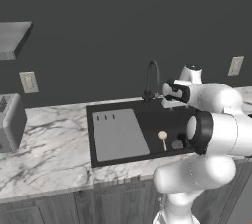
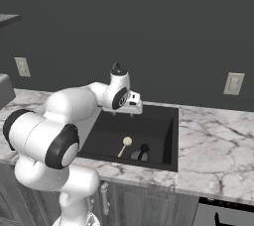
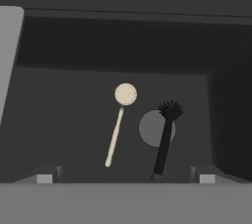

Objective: Pick up the dish brush and dish brush from the sink, and place them back in the shelves.

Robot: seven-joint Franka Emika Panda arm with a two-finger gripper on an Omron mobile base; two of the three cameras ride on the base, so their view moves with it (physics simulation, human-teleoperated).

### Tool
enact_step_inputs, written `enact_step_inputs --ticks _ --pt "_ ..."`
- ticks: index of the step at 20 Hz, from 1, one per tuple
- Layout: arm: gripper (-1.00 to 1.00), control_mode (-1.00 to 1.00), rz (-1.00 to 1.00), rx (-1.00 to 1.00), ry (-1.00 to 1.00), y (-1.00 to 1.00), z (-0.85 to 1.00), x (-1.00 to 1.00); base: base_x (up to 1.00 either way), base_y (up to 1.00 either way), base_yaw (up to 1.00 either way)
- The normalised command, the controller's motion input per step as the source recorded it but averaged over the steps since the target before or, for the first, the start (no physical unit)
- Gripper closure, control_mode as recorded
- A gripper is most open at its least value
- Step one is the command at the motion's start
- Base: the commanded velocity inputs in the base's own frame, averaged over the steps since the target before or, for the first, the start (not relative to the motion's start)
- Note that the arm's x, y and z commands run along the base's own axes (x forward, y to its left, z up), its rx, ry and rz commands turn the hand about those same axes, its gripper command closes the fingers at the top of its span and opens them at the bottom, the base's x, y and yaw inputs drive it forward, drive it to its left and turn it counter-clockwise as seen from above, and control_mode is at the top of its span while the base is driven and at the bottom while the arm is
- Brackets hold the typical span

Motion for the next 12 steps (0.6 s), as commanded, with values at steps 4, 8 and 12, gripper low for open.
enact_step_inputs --ticks 4,8,12 --pt "-1.00 -1.00 0.00 0.00 0.00 0.00 -0.47 0.26 0.00 0.00 0.00" --pt "-1.00 -1.00 0.00 0.00 0.00 0.00 -0.47 0.16 0.00 0.00 0.00" --pt "-1.00 -1.00 0.00 0.00 0.00 0.00 -0.52 0.04 0.00 0.00 0.00"
